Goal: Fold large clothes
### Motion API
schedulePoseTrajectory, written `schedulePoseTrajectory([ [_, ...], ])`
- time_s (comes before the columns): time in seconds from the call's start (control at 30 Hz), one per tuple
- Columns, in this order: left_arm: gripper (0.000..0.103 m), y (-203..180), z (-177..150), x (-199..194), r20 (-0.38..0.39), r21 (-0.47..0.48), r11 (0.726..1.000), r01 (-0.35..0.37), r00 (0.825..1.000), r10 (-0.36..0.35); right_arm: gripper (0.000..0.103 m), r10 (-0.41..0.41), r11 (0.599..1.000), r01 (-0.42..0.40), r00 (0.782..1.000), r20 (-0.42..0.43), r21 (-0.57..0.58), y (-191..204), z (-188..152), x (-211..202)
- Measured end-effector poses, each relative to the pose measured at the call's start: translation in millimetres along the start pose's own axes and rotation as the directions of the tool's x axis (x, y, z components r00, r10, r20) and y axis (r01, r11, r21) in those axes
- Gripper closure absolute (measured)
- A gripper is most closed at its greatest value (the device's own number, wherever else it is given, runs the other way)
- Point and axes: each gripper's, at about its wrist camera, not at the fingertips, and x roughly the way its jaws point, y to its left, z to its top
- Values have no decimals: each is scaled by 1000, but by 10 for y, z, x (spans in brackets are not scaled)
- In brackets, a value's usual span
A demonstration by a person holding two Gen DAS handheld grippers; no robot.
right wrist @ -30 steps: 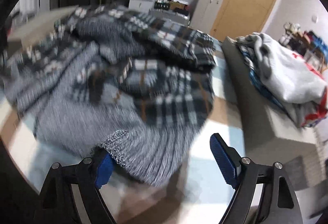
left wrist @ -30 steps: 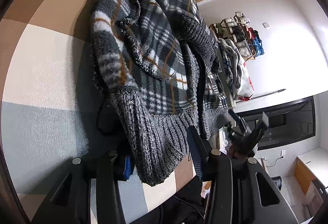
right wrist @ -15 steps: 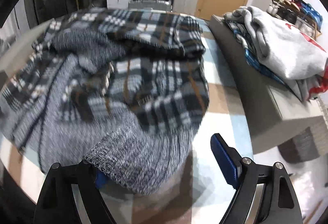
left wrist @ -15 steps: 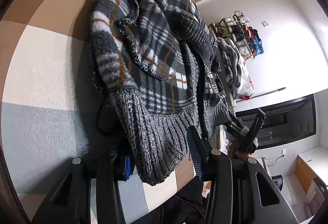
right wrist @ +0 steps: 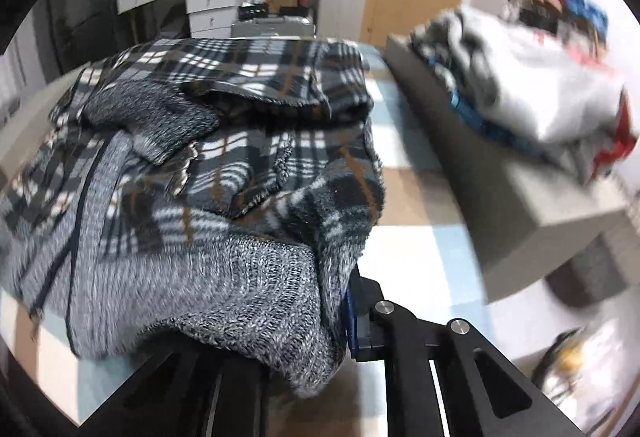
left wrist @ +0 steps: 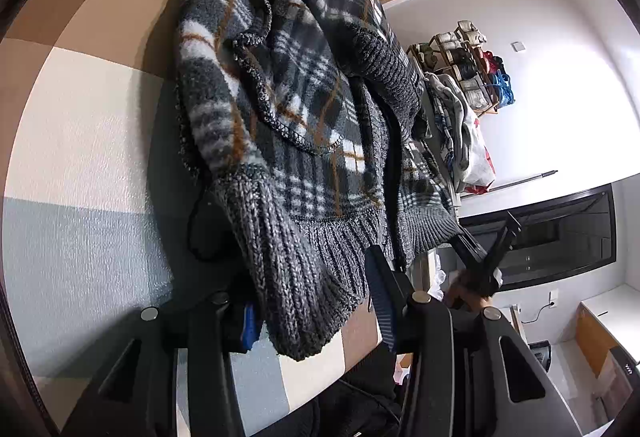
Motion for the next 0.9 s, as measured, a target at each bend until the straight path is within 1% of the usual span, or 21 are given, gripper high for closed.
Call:
schedulePoseTrajectory([
  [0.07,64,-8,-1,3,0,0,1000,1,1000,-1,90,-22,998,22,1000,18,-54,24,-29,-111],
  [0.13,64,-8,-3,2,0,0,1000,1,1000,-1,91,-50,995,51,999,15,-85,22,-95,-163],
  [0.17,64,-13,-6,3,1,1,1000,1,1000,-1,94,-54,996,54,999,2,-76,-16,-116,-163],
  [0.27,64,-20,-14,3,3,3,1000,0,1000,0,95,-88,996,88,996,-27,-31,-206,-189,-130],
  [0.33,64,-28,-16,5,4,8,1000,0,1000,0,96,-92,996,91,995,-44,-7,-315,-238,-109],
  [0.37,64,-28,-17,5,3,5,1000,2,1000,-2,98,-109,994,109,992,-56,-2,-362,-281,-90],
  [0.47,64,-39,-26,10,2,3,1000,3,1000,-3,98,-158,986,154,986,-61,-64,-299,-358,-81],
  [0.53,64,-47,-31,13,4,8,1000,1,1000,-1,98,-218,968,210,975,-45,-136,-212,-406,-98],
  [0.57,64,-47,-32,13,5,6,1000,1,1000,-1,98,-233,958,223,972,-36,-178,-151,-428,-117],
  [0.6,64,-49,-33,13,3,3,1000,2,1000,-2,98,-231,956,221,972,-33,-193,-131,-437,-135],
  [0.63,64,-49,-36,13,2,1,1000,3,1000,-3,98,-218,957,205,975,-39,-207,-104,-457,-153],
  [0.67,64,-48,-39,13,2,-3,1000,3,1000,-3,98,-179,963,163,982,-59,-214,-93,-480,-167],
  [0.7,64,-48,-41,12,2,-6,1000,4,1000,-4,97,-157,967,138,985,-71,-215,-95,-501,-176],
  [0.73,64,-48,-44,12,0,-7,1000,4,1000,-4,97,-113,973,92,990,-88,-213,-109,-523,-206],
  [0.77,64,-46,-46,11,-3,-8,1000,4,1000,-4,96,-42,979,22,994,-98,-201,-144,-540,-258],
  [0.8,64,-48,-50,8,-7,-8,1000,3,1000,-3,94,0,982,-18,995,-98,-186,-186,-547,-296],
  [0.83,64,-49,-50,5,-12,-7,1000,0,1000,0,91,65,986,-78,994,-93,-150,-272,-550,-363],
  [0.87,64,-52,-50,4,-16,-6,1000,-2,1000,2,78,143,984,-150,987,-79,-92,-396,-534,-439],
  [0.9,64,-58,-51,5,-21,-4,1000,-5,1000,5,56,193,980,-196,979,-61,-36,-508,-515,-488],
])
